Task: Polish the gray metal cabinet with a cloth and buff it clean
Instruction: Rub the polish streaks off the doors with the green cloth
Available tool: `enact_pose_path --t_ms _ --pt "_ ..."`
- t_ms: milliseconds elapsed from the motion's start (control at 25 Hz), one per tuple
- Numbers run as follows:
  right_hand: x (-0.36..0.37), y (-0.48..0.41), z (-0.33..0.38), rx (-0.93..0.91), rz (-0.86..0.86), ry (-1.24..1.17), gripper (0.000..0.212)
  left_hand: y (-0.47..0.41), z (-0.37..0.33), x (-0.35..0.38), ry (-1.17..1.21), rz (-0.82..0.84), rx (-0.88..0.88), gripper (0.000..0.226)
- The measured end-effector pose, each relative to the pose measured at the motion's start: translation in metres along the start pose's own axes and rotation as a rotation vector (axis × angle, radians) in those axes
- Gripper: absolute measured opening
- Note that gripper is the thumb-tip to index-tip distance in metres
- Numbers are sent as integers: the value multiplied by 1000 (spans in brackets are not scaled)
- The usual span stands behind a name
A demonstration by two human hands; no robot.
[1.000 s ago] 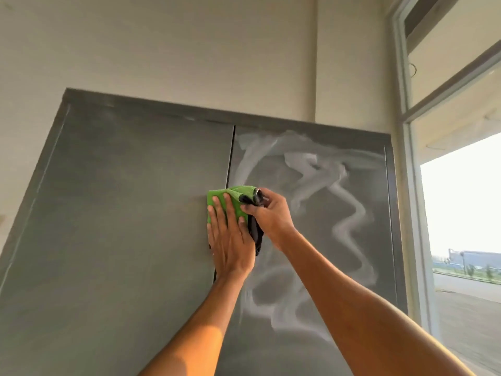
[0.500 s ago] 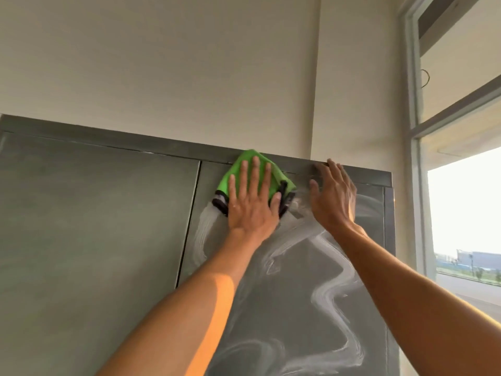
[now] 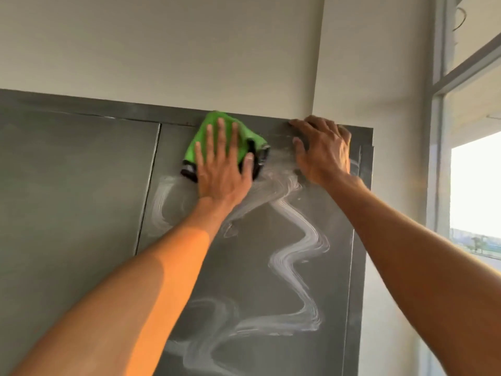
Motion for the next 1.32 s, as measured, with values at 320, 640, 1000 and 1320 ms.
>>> enact_pose_path --t_ms 320,640,1000,1320 --pt "-12 3 -38 -16 91 32 57 -3 -8 10 16 -69 -221 74" --pt "-20 12 -59 -114 152 -69 51 19 -100 17 -21 33 373 69" --pt "-22 58 -104 -257 161 -116 67 46 -168 27 -56 50 194 70" --pt "-7 87 -107 -90 36 -407 54 36 -167 25 -84 11 136 68"
Point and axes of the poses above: each hand's wrist, its own y-axis away from the middle knuckle, its own x-axis out of the palm, z = x × y, the point moved 3 cm from there along -y, towards the middle knuckle, and after that the axes turned 3 degrees about -z, right-handed, at the moved point
